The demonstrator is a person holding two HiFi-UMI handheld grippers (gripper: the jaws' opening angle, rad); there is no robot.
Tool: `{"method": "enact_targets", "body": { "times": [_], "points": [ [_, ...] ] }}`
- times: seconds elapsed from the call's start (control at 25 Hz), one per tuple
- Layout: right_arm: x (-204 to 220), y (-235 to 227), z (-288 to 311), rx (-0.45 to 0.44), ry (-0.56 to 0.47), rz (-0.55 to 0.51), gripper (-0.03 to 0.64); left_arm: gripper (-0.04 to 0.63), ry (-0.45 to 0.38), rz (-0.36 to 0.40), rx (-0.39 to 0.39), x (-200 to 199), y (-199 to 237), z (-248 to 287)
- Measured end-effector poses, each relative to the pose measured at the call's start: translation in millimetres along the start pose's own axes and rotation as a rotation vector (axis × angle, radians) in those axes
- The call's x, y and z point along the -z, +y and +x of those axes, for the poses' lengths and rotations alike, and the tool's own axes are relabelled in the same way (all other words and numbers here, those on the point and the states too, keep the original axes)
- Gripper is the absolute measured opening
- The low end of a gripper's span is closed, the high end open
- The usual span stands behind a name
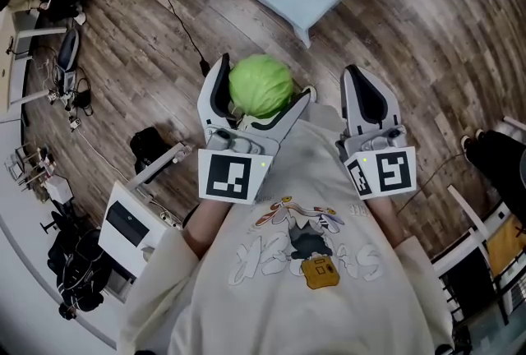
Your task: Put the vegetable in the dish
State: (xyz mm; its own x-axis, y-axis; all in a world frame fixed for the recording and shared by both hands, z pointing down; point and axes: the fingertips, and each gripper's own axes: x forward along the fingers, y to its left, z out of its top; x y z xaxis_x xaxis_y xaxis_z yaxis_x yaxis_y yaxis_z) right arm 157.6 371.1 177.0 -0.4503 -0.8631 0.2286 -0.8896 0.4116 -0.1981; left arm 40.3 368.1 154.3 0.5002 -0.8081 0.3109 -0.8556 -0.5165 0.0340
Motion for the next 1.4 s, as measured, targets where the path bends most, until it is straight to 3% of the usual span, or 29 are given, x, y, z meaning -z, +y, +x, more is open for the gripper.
{"method": "enact_targets", "body": {
  "times": [0.48, 1.08, 1.28, 1.4],
  "points": [
    [-4.8, -10.3, 79.5, -0.001, 0.046, 0.001, 0.023, 0.543, 0.021, -0.067, -0.001, 3.6, 64.5, 52.6],
    [-43.4, -22.5, 233.1, 0.115, 0.076, 0.025, 0.023, 0.543, 0.028, -0.081, 0.144, -38.4, 183.5, 151.0],
    [-51.6, -21.2, 268.9, 0.165, 0.078, 0.030, 0.023, 0.543, 0.050, -0.099, 0.226, -42.0, 212.2, 175.3],
    [-54.0, -17.7, 279.5, 0.178, 0.084, 0.021, 0.023, 0.543, 0.038, -0.104, 0.233, -43.9, 224.9, 184.7]
  ]
}}
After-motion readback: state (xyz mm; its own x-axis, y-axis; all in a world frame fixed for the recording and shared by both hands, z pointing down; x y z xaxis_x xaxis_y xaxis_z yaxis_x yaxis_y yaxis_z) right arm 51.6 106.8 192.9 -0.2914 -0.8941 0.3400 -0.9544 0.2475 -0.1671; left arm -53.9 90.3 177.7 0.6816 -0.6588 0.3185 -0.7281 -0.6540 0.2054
